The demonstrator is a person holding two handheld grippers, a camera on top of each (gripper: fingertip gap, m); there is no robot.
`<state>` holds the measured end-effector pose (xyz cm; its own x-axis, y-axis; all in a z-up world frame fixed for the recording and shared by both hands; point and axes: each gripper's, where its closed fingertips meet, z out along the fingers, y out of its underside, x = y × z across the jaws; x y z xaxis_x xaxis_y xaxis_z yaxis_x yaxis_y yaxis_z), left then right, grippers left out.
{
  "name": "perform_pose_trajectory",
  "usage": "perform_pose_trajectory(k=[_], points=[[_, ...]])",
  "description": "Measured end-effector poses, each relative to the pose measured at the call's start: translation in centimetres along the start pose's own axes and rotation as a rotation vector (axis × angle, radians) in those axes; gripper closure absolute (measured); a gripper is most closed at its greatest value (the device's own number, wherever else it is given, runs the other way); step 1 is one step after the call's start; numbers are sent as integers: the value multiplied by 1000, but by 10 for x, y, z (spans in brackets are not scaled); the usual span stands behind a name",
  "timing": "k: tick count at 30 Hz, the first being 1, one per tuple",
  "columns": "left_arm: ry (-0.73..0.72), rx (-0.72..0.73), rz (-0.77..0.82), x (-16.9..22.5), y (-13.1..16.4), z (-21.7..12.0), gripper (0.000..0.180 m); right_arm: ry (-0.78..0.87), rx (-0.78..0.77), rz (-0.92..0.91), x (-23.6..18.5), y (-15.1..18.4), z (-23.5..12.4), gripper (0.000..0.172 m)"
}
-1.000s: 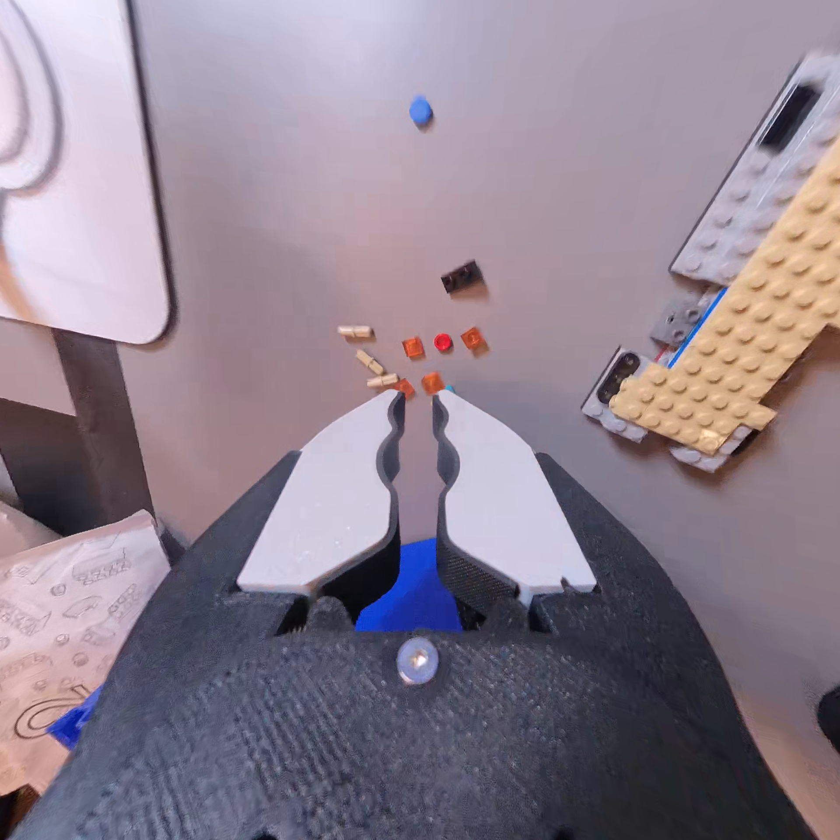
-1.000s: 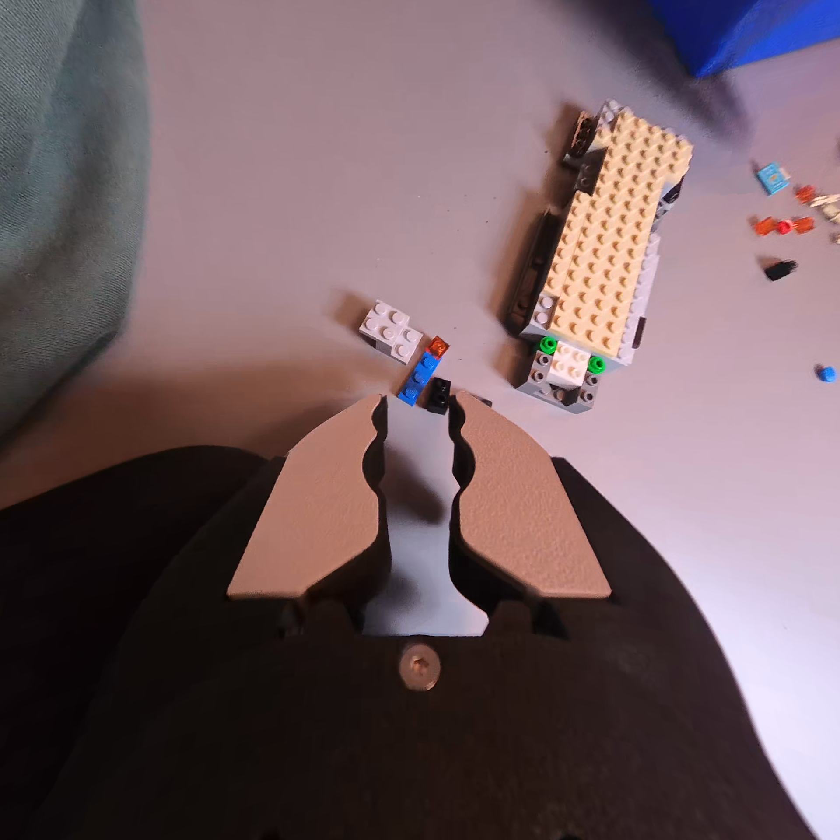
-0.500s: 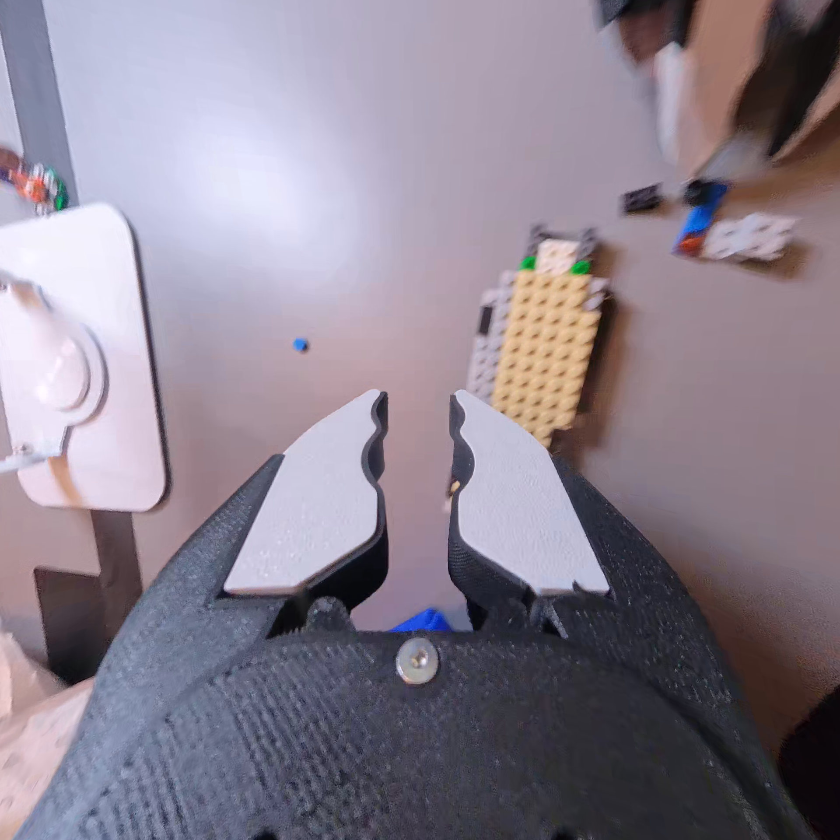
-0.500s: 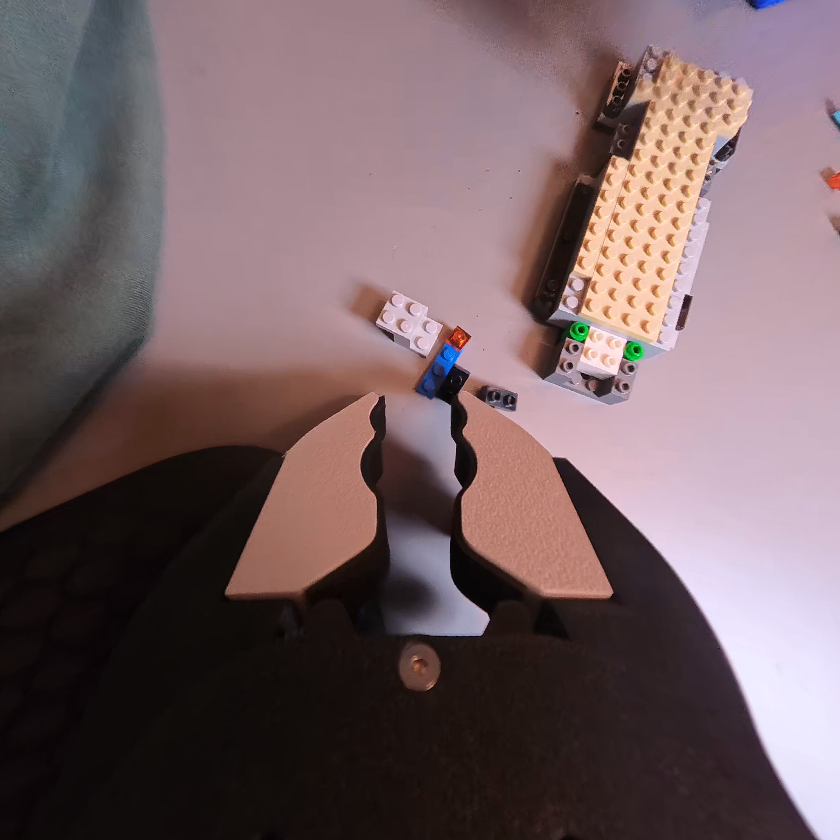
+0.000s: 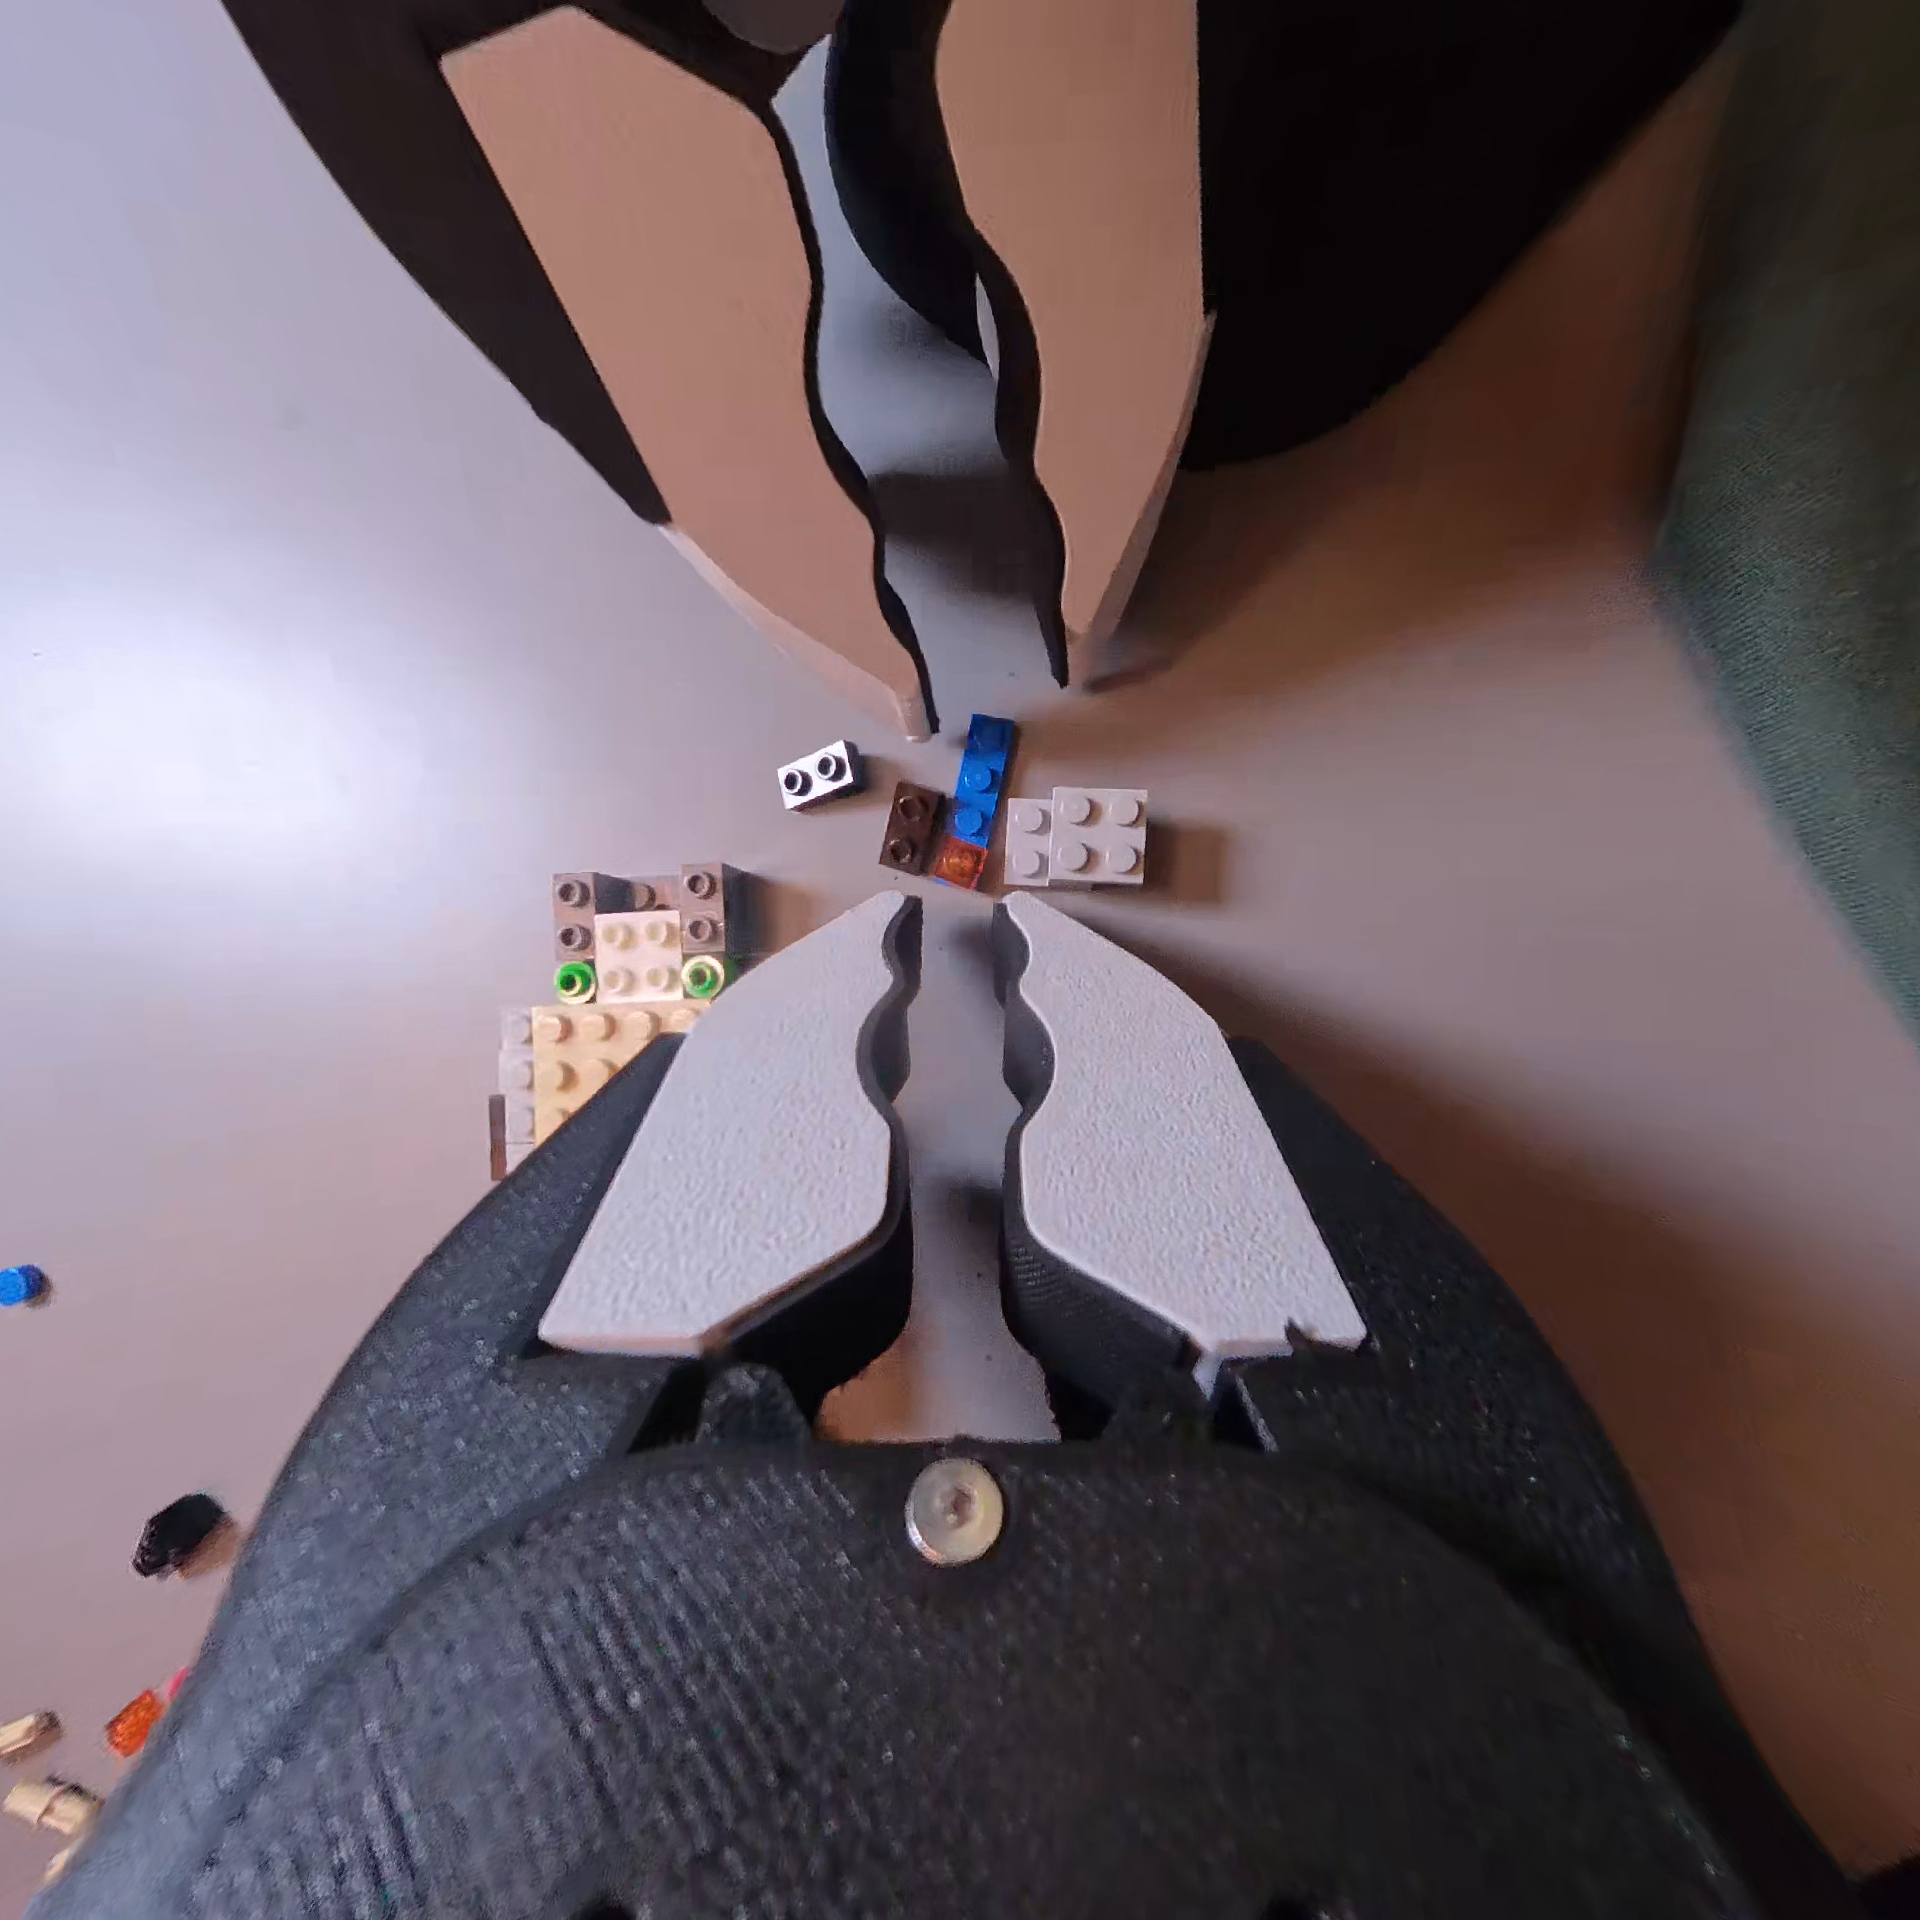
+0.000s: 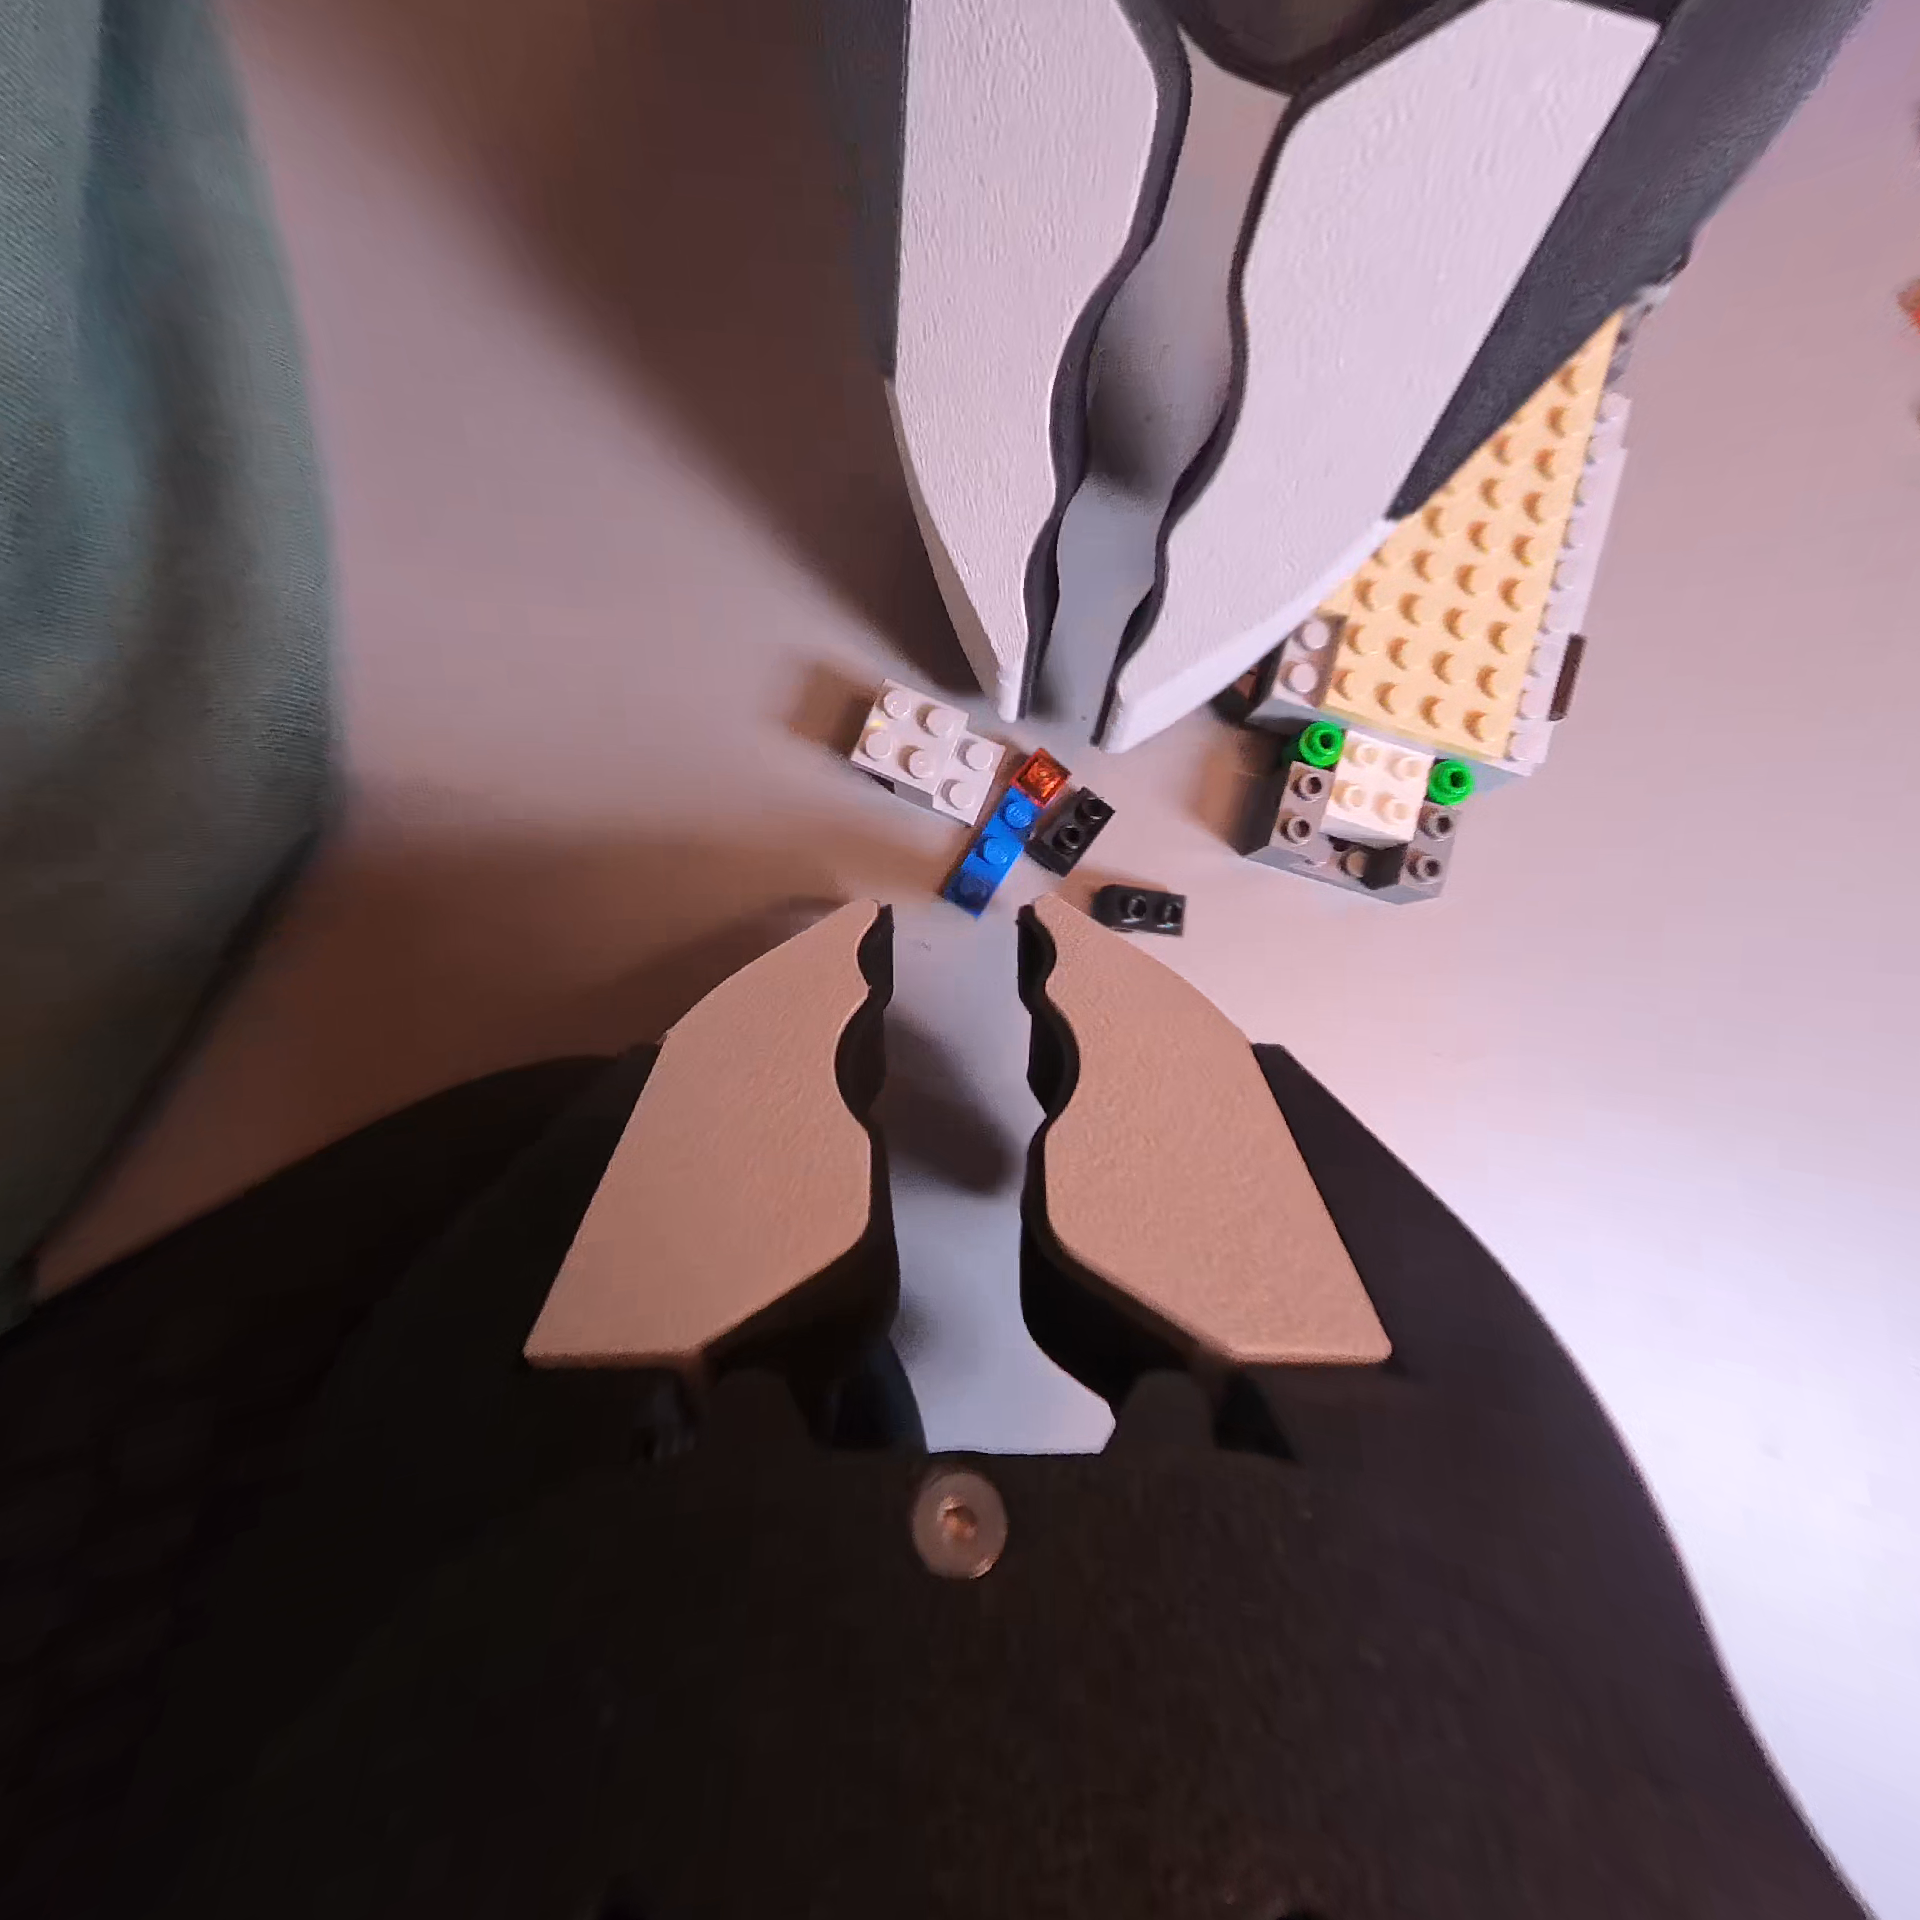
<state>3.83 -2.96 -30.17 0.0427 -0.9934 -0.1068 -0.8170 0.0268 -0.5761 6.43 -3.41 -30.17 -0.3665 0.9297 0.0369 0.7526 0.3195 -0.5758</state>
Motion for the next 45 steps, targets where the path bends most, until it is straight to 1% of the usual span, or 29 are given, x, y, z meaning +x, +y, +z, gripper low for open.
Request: perform_pose_trajectory(k=[2,6,8,9,10,14,20,24,26,28,32,37,45], points=[[16,-12,6,2,1,3,167,11,-4,45,2,-2,5,149],[27,12,10,3,-4,6,169,6,-19,97,3,-5,9,150],[30,17,7,3,-5,7,169,12,-22,116,5,-5,8,158],[34,19,10,3,-5,7,169,11,-19,116,6,-5,8,163],[35,23,18,3,-5,7,169,11,-17,110,6,-5,8,163],[29,28,46,6,-6,6,168,40,11,60,7,-9,9,164],[-14,39,53,3,-9,1,172,57,45,72,11,-13,4,165],[-32,61,43,-1,-10,-5,172,93,87,42,14,-17,0,164],[-17,96,15,-1,-13,-9,172,107,117,34,15,-21,-2,160],[-25,113,5,-2,-15,-12,172,118,129,21,16,-24,-4,163],[-28,150,-18,-4,-19,-16,172,157,121,7,18,-26,-6,164],[-60,219,14,-1,-26,-19,172,137,111,45,16,-25,-2,164],[-72,416,-33,-3,-42,-34,172,134,182,79,15,-35,-17,164]])
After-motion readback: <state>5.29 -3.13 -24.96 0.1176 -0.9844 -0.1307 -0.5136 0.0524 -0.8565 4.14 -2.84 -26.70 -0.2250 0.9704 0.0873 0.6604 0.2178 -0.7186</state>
